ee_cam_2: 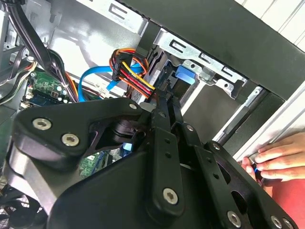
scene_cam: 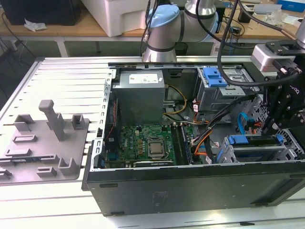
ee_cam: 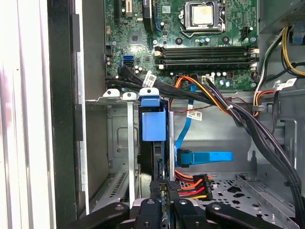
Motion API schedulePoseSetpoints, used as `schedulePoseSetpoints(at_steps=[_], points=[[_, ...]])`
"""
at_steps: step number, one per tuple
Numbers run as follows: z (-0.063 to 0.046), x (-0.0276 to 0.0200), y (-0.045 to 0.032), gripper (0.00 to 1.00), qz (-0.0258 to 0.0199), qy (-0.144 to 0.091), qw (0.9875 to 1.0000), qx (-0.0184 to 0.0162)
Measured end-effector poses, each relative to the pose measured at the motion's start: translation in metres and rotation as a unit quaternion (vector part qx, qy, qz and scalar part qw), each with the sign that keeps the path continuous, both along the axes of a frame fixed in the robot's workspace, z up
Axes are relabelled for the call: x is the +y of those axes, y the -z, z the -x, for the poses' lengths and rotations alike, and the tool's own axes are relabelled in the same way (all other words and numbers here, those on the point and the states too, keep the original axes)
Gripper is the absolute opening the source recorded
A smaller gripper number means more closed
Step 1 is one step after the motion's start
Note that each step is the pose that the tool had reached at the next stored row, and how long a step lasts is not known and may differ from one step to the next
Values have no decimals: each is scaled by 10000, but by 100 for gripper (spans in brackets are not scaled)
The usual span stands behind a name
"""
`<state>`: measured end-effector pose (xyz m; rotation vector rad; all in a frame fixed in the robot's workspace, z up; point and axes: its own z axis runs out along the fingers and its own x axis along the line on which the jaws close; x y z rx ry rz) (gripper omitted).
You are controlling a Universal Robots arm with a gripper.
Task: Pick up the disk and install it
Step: 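Insert the first disk wire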
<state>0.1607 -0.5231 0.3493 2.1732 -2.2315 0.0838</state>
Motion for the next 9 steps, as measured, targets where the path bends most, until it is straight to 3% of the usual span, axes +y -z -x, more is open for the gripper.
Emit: schedulePoseSetpoints(at_steps=[9], points=[[0, 0, 15, 16, 0, 0, 10000, 0]])
